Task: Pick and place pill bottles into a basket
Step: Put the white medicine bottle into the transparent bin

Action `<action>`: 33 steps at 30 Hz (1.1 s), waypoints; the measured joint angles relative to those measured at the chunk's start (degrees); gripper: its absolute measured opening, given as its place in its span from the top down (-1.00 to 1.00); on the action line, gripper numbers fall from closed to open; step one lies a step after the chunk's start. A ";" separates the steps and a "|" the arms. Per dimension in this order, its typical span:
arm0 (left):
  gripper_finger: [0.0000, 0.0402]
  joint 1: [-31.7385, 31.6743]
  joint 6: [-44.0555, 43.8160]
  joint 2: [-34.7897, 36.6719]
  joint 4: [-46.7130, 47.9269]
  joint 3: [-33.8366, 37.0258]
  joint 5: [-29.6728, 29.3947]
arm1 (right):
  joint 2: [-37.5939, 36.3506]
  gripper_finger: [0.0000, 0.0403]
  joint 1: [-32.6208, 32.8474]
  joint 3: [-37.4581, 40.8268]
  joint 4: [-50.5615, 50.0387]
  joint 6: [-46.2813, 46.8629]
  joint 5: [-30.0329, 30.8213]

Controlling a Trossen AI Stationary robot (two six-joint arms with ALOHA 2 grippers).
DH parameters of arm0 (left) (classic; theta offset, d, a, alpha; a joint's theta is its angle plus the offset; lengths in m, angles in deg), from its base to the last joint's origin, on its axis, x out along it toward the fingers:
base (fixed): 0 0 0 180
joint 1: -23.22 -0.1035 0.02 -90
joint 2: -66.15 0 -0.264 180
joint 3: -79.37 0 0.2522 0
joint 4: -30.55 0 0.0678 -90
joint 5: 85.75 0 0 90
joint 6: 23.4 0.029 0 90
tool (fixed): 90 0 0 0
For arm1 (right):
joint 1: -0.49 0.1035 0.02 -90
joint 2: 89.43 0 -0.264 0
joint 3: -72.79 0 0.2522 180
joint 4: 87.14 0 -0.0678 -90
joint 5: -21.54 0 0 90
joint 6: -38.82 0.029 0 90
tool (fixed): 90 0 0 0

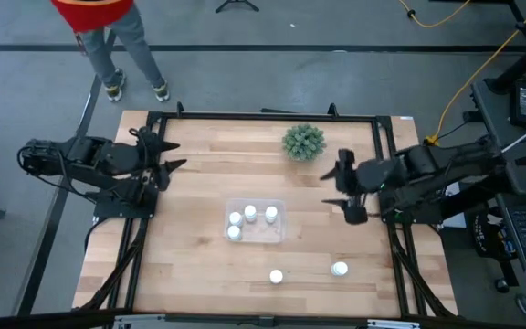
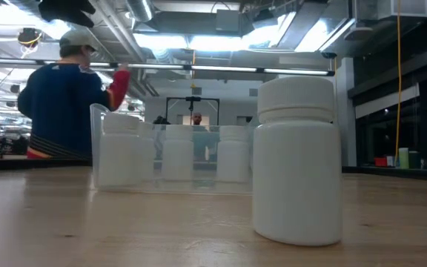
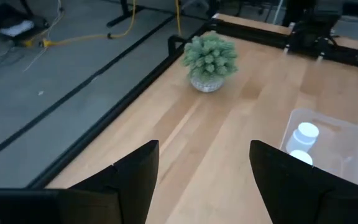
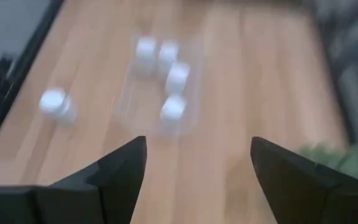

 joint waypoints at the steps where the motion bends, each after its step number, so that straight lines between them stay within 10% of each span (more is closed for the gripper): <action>1: -0.22 0.01 1.13 0.24 -0.66 0.43 0.01 | 2.08 -0.43 1.20 -2.01 -3.78 2.76 0.03; 10: -0.22 0.00 6.12 0.40 -2.33 1.08 0.99 | 20.38 -0.43 8.71 -18.80 -30.76 34.30 -3.70; 33: -0.22 0.00 17.58 0.42 -2.08 1.08 8.78 | 35.18 -0.43 20.92 -21.30 -31.49 84.63 -1.94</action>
